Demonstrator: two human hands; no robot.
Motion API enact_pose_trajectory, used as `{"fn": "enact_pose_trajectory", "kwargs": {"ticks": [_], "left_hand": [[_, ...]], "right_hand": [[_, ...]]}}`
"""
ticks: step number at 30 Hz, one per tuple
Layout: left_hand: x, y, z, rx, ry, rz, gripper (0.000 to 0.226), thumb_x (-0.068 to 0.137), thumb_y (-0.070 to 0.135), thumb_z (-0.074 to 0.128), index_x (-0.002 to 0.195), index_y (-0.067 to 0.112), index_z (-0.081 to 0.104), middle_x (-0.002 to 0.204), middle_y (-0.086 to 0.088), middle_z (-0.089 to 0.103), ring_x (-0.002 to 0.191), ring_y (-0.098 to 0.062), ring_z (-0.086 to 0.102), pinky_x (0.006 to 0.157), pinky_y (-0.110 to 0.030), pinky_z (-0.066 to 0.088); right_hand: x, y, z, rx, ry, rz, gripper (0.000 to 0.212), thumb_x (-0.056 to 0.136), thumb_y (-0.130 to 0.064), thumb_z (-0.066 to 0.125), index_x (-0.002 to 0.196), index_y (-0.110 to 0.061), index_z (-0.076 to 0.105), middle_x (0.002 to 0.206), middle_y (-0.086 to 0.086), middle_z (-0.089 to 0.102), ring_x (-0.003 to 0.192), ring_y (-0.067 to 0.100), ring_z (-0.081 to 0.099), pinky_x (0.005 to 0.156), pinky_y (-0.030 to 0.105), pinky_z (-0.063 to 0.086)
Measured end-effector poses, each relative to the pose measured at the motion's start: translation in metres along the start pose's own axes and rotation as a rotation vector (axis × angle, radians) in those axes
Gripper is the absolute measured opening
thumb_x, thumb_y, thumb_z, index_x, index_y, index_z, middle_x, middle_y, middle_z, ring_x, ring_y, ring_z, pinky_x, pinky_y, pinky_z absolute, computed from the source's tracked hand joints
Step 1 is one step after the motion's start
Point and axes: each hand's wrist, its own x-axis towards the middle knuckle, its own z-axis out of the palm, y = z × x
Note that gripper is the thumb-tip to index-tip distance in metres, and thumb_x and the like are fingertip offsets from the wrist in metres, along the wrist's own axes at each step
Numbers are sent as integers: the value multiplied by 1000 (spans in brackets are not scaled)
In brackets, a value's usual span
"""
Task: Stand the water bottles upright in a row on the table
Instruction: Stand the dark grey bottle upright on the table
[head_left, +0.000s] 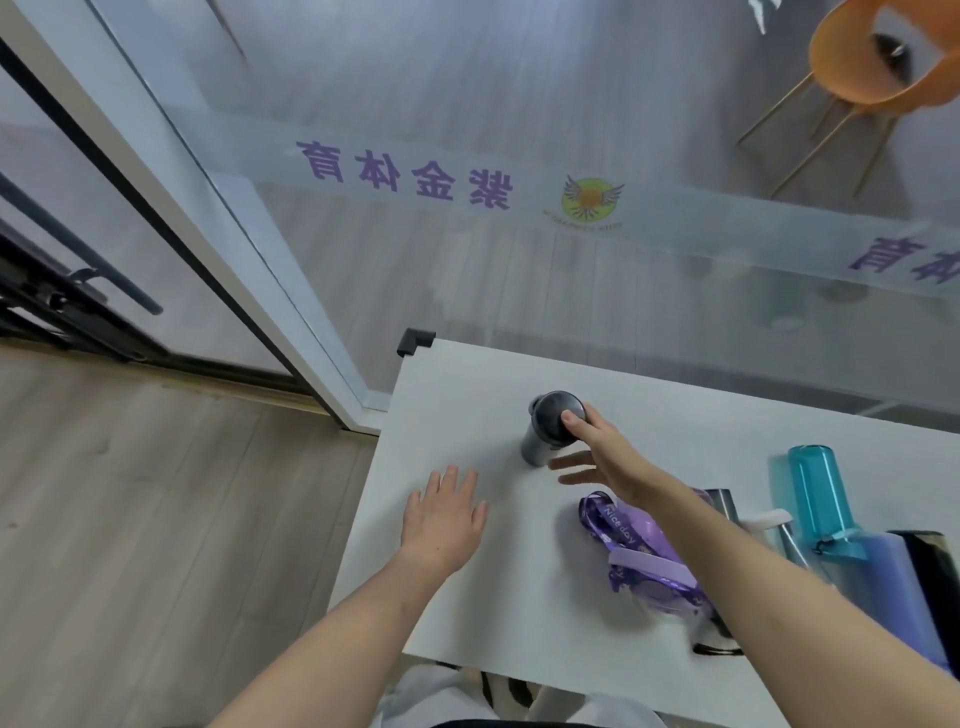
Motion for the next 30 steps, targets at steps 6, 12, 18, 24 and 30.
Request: {"fn": "enact_pose_trajectory", "kwargs": {"ticks": [6,12,18,24,30], "left_hand": [[29,-1,12,-1,-42,-18,60,100,51,43,151,28,24,162,-3,19,148,-27,18,103,-52,40],[61,-14,20,-36,-175,-100,97,84,61,68,155,43,4,166,7,-20,152,-29,-20,102,-77,28],[67,-22,24,-13,-269,-99,119,77,62,76,154,50,-14,161,11,-36,150,-29,-30,101,-82,26],[69,-20,21,-17,-315,-112,123,77,59,78,153,51,-18,160,11,-39,149,-28,-32,102,-82,24],[71,-22,21,-23,-321,-109,123,76,59,78,153,51,-17,159,12,-39,149,-28,-33,102,-83,23]], "right_hand": [[-10,34,-5,-226,163,-157,101,75,-79,62,159,-45,17,157,-19,32,125,12,57,93,33,49],[20,71,14,-231,285,-263,92,75,-31,88,149,-41,35,149,-15,46,134,8,48,108,32,44],[57,88,38,-165,392,-291,73,77,-19,89,140,-20,53,134,-4,54,123,12,55,105,32,49],[87,74,43,-173,418,-326,50,81,-13,84,125,-22,60,118,-13,59,110,6,60,99,34,53],[134,33,36,-193,427,-332,52,79,-10,84,122,-20,57,116,-3,62,105,9,58,99,37,53]]}}
